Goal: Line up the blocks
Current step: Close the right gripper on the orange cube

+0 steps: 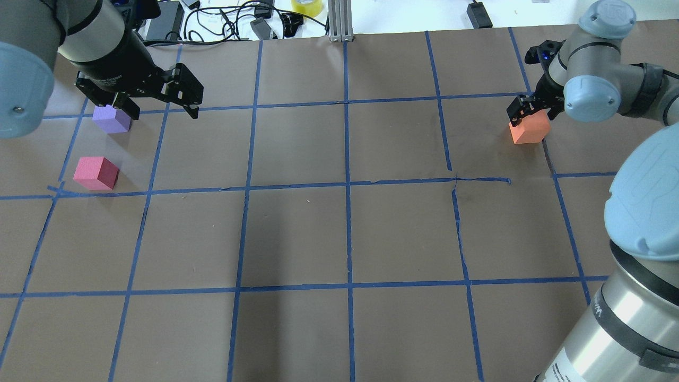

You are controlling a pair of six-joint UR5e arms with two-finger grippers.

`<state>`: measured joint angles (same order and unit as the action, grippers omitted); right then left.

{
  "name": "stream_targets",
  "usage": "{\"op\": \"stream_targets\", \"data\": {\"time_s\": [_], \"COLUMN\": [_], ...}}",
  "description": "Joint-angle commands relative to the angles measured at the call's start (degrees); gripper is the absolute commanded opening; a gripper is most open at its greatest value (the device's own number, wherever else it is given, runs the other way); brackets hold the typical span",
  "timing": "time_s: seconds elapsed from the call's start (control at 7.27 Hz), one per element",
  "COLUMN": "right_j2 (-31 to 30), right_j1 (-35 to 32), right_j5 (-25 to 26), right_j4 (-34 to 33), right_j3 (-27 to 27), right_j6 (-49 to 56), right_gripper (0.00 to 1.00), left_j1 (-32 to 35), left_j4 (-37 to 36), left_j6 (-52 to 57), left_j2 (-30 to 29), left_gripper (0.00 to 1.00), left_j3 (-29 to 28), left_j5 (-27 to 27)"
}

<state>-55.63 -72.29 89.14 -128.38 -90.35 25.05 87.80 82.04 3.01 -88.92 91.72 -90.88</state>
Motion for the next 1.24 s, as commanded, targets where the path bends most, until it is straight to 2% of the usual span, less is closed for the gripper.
{"op": "stream_targets", "data": {"time_s": [0.0,0.14,0.28,0.41,0.69,1.1], "right_j2": [0.4,0.2,0.0,-1.2,-6.9,-7.3], "right_j1": [0.0,0.0,0.0,-0.5,-4.0,-15.4], "right_j5": [-0.6,-0.6,-0.6,-0.3,-0.8,-0.7], "right_j4": [0.4,0.5,0.5,0.6,7.4,7.1], "right_j3": [0.3,0.5,1.0,1.5,2.0,2.0], "right_j6": [-3.6,-5.0,-5.1,-5.2,-13.4,-26.5], "right_gripper": [0.47,0.16,0.0,0.0,0.0,0.0], "left_j1": [0.0,0.0,0.0,0.0,0.0,0.0], "left_j4": [-0.4,-0.4,-0.4,-0.4,-0.4,-0.3], "left_j6": [0.0,0.0,0.0,0.0,0.2,0.0], "left_j2": [-0.2,-0.2,-0.2,-0.2,-0.2,-0.1], "left_gripper": [1.0,1.0,1.0,1.0,1.0,1.0], "left_j3": [0.0,0.0,0.0,0.0,0.1,0.1], "left_j5": [0.2,0.1,0.1,0.1,0.1,0.1]}}
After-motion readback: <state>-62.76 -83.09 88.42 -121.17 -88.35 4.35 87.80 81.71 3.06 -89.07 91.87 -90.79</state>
